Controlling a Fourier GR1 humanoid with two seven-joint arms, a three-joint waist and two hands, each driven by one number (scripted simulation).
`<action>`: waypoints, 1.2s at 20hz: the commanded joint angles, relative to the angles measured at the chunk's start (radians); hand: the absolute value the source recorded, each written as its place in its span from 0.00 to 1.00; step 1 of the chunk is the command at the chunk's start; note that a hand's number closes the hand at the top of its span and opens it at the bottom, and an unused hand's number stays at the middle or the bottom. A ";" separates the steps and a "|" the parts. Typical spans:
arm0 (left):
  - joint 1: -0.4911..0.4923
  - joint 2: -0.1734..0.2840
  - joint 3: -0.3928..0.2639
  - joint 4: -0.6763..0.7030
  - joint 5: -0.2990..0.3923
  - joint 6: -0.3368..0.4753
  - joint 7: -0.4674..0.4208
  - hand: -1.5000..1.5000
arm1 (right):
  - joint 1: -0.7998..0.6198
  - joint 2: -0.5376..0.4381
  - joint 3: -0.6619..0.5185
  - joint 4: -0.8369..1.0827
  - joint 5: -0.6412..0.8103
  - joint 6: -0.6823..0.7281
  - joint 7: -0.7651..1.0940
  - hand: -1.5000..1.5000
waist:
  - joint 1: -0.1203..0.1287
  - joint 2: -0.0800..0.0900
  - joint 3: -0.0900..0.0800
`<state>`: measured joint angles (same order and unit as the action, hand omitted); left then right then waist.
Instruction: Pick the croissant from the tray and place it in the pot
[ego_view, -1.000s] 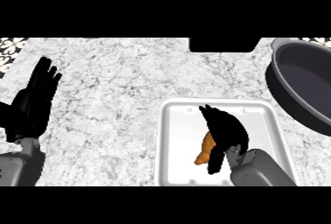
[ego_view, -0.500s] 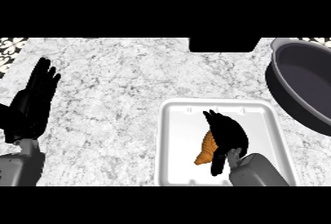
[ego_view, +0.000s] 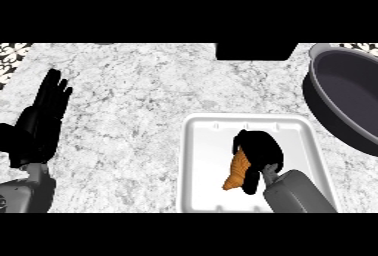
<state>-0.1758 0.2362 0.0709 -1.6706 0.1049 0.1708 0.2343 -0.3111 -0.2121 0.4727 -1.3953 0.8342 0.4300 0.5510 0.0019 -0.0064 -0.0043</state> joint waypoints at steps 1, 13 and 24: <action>-0.004 -0.060 -0.046 0.019 -0.058 0.040 -0.011 0.50 | 0.010 0.062 0.023 0.053 0.045 -0.010 -0.015 1.00 | -0.001 0.007 0.004; 0.016 -0.001 0.057 0.016 -0.009 0.006 0.005 0.50 | 0.360 -0.299 0.244 -0.463 -0.008 -0.041 -0.578 1.00 | -0.070 -0.018 0.006; 0.057 0.012 0.075 -0.023 0.001 -0.006 0.009 0.50 | 0.690 -0.441 -0.280 -0.868 -0.418 -0.325 -0.792 1.00 | -0.084 -0.008 0.007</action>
<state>-0.1276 0.2477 0.1464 -1.6810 0.1122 0.1592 0.2381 0.2942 -0.6539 0.3551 -2.1574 0.5653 0.1747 -0.1914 -0.0797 -0.0164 0.0022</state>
